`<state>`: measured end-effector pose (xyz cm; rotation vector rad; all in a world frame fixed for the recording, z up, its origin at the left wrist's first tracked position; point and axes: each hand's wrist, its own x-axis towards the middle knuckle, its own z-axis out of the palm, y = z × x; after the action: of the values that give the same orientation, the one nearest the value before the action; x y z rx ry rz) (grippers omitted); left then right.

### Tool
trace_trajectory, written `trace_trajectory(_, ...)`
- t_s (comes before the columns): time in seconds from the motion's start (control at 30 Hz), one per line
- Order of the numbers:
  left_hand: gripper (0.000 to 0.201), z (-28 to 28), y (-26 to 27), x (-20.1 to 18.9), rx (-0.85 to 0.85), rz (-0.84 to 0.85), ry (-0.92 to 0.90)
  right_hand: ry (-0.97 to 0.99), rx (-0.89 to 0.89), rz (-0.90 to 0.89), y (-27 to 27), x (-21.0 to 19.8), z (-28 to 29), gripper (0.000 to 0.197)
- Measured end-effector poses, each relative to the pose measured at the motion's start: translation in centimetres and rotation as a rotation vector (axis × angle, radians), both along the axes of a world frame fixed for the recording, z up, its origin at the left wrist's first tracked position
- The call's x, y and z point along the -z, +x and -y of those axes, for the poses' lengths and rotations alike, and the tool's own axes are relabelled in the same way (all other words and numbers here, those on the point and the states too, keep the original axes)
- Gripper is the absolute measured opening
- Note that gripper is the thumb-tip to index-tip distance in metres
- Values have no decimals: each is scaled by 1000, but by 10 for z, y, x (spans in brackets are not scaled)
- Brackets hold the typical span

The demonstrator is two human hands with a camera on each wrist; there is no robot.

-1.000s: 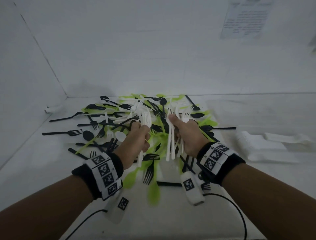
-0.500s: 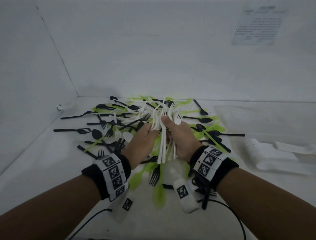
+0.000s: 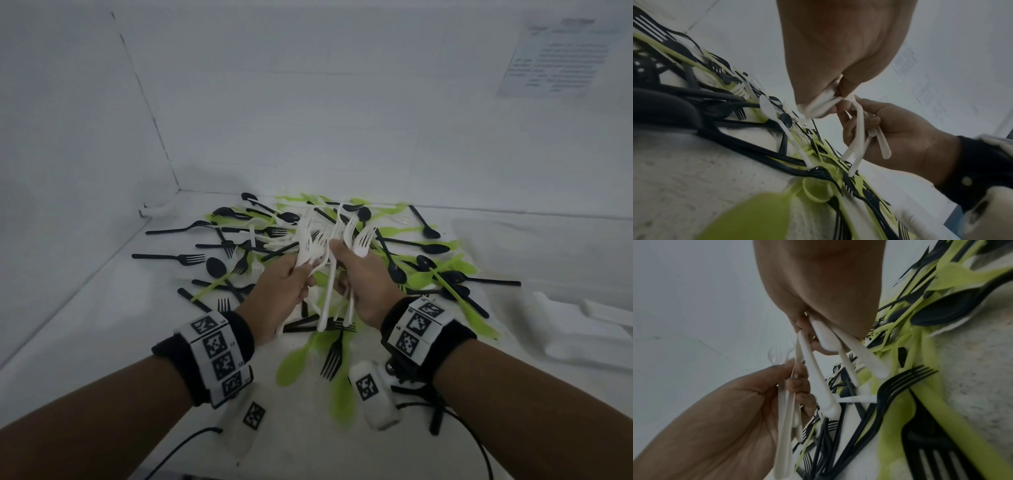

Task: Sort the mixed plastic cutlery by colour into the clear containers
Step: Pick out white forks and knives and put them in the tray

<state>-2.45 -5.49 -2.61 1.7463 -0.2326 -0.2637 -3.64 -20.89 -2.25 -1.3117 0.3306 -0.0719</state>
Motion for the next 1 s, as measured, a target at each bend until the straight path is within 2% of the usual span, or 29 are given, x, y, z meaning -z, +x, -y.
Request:
trace_trajectory(0.17,20,-5,8,4,-115,64,-11,-1,137,-37,9,6,-6,27)
trace_trajectory(0.27,16,-4,13,3,-157,109,-32,3,52,21,8,2,-12,27)
trace_trajectory(0.4,13,3,12,4,-125,164,-32,-3,-7,34,7,2,-23,30)
trace_trajectory(0.53,18,1,16,11,-97,95,-56,59,30,21,6,-1,-22,26)
trace_trajectory(0.63,18,-5,23,13,-130,8,-89,-24,139,-12,11,-2,-12,31)
trace_trajectory(0.73,19,-5,26,10,-62,-12,-83,-69,142,18,15,0,-6,33)
trace_trajectory(0.9,20,8,21,12,109,69,-11,30,62,19,13,-1,-11,28)
trace_trajectory(1.0,24,6,19,11,142,11,2,-11,60,2,16,3,-4,25)
